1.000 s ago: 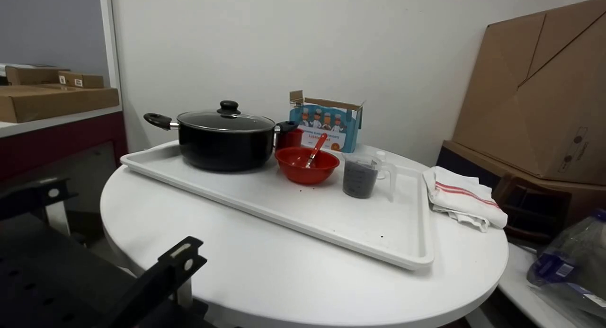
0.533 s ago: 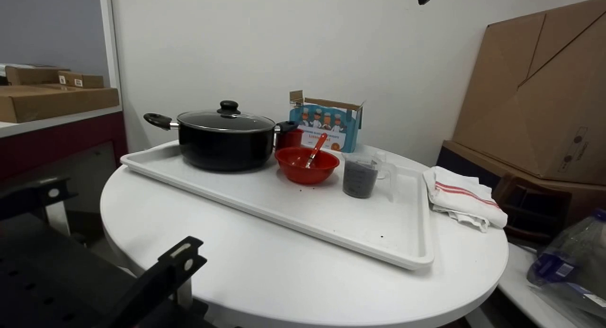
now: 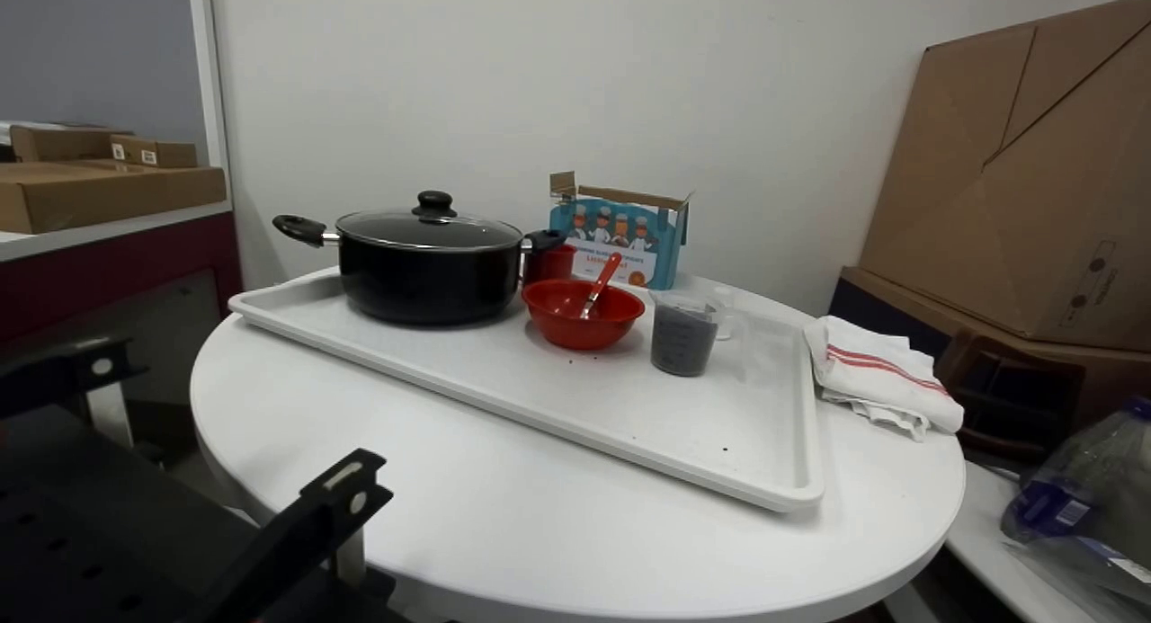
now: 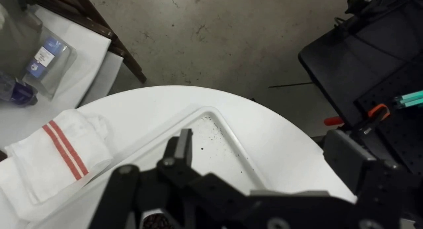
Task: Pour some of the contents of the colourless jar into the orange bowl
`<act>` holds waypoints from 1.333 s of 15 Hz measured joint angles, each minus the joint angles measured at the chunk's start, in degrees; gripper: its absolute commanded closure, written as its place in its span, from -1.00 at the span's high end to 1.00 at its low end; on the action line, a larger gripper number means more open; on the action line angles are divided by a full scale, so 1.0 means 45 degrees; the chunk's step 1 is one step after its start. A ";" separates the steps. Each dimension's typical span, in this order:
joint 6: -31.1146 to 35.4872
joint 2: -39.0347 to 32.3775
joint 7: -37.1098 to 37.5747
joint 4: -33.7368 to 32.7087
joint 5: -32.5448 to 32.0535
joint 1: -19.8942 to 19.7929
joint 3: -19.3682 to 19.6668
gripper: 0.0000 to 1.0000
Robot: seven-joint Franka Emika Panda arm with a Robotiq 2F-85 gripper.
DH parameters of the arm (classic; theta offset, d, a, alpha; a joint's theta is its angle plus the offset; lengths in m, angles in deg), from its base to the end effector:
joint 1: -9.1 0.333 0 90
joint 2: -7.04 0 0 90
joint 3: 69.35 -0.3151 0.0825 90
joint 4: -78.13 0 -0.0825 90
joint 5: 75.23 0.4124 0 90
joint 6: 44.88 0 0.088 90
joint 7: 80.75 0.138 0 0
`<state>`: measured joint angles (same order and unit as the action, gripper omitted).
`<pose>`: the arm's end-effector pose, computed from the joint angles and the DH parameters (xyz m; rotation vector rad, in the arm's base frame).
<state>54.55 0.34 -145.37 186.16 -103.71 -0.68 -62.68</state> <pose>0.5425 -0.2193 0.3970 2.5020 1.3505 -0.7544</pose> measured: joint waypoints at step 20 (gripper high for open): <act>0.2954 -0.1986 -0.1578 0.0135 -0.1294 -0.0007 0.0035 1.00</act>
<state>67.84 -8.60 -152.47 186.77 -109.53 -0.71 -62.52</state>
